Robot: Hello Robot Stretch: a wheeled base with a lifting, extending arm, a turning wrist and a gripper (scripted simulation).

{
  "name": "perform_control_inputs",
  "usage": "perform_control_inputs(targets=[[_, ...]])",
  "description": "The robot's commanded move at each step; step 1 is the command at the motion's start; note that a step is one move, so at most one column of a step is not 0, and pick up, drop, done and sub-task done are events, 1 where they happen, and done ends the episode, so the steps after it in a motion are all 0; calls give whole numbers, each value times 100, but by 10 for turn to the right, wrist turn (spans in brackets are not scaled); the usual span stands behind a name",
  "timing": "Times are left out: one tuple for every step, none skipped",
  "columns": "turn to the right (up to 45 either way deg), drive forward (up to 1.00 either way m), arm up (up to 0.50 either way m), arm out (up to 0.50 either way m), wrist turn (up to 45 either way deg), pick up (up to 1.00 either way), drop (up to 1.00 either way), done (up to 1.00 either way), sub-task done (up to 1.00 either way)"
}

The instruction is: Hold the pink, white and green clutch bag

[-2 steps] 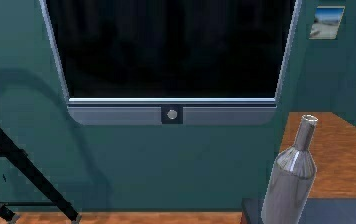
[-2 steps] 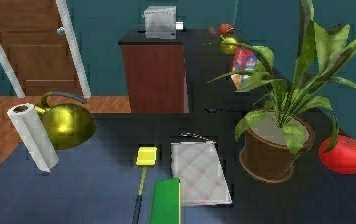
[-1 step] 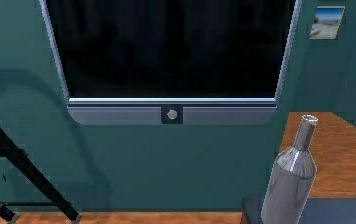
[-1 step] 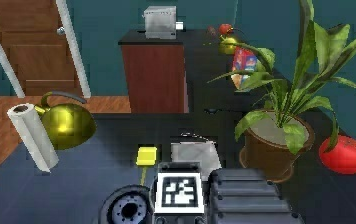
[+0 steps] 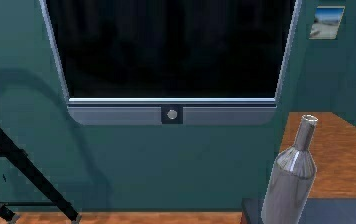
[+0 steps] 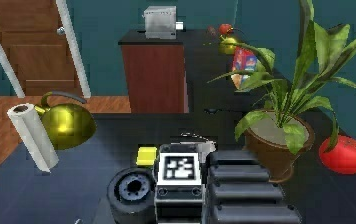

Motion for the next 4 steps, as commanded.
perform_control_inputs(targets=[[0,0,0,0,450,0,0,0,0],[0,0,0,0,450,0,0,0,0],[0,0,0,0,450,0,0,0,0],[0,0,0,0,450,0,0,0,0]])
